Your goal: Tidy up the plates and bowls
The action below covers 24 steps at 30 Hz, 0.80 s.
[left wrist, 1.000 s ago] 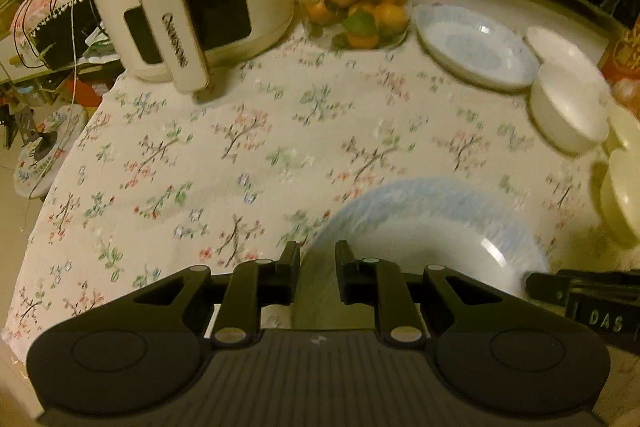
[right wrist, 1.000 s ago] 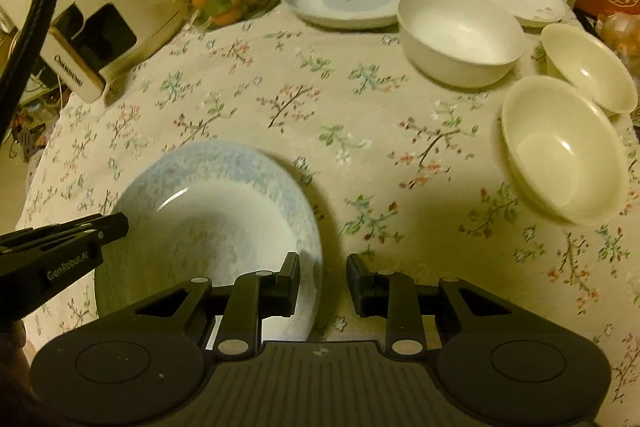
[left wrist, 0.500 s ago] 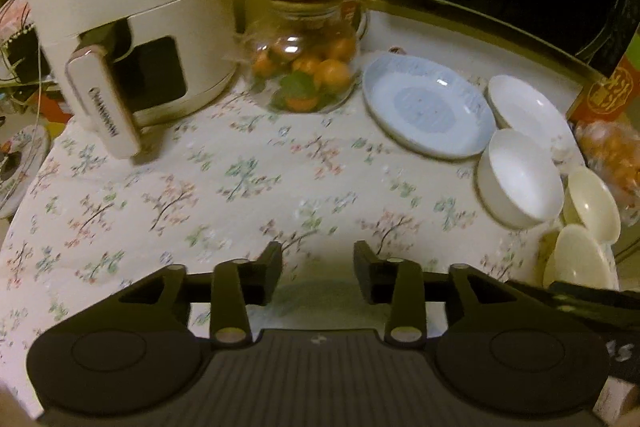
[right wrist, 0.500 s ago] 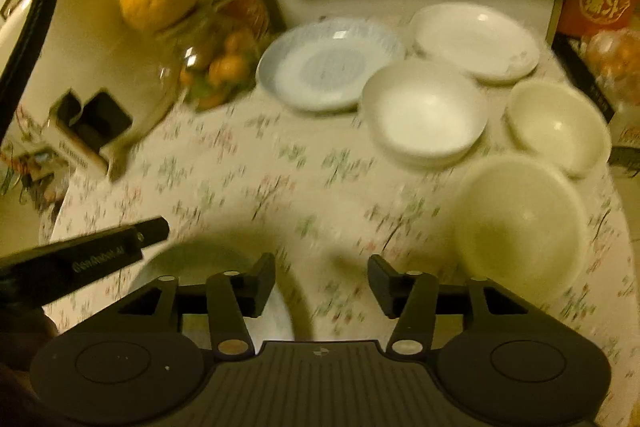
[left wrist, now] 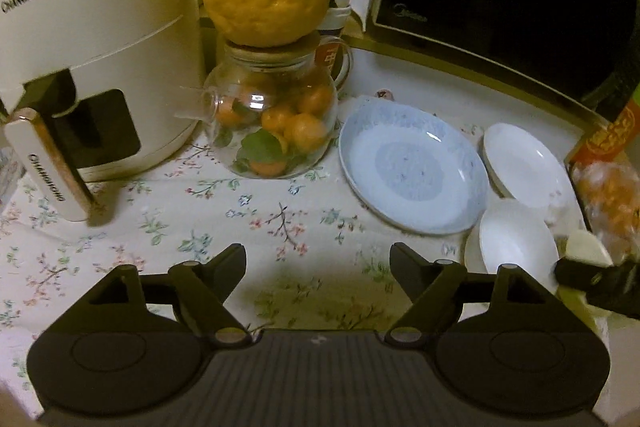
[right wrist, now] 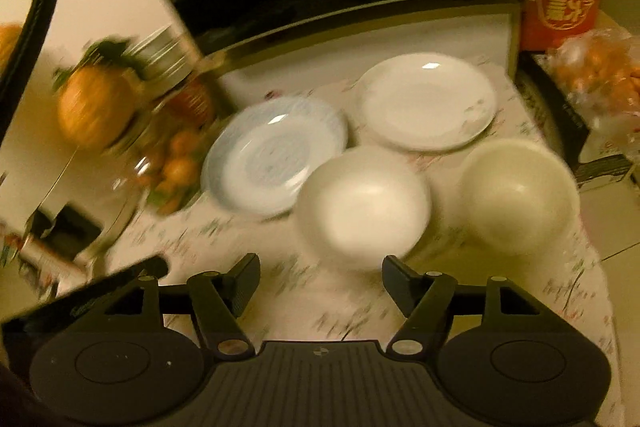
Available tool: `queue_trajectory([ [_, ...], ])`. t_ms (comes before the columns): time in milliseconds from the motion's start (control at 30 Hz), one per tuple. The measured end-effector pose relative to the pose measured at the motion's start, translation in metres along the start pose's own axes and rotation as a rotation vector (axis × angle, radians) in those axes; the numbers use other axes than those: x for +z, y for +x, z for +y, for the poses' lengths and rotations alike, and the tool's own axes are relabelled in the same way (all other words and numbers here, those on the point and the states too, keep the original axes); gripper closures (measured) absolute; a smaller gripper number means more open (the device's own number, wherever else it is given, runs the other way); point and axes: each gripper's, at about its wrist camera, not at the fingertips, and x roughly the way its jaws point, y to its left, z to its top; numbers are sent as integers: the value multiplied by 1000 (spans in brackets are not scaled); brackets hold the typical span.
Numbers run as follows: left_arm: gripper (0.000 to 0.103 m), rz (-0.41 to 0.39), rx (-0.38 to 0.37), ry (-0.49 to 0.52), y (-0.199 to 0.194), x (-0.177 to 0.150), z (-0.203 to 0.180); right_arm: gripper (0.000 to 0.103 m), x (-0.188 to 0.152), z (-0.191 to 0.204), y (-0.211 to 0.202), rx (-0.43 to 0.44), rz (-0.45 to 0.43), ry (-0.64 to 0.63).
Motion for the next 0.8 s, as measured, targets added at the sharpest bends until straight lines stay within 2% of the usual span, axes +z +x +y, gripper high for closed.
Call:
queue_trajectory([
  [67, 26, 11, -13, -34, 9, 6, 2, 37, 11, -14, 3, -2, -22, 61],
  [233, 26, 9, -21, -108, 32, 21, 6, 37, 42, -34, 8, 69, -84, 161],
  [367, 31, 13, -32, -131, 49, 29, 4, 46, 63, -30, 31, 134, -93, 180],
  [567, 38, 32, -32, -144, 69, 33, 3, 54, 74, -25, 75, 137, -26, 161],
  [800, 49, 49, -36, -145, 84, 34, 0, 58, 83, -19, 96, 125, 8, 143],
])
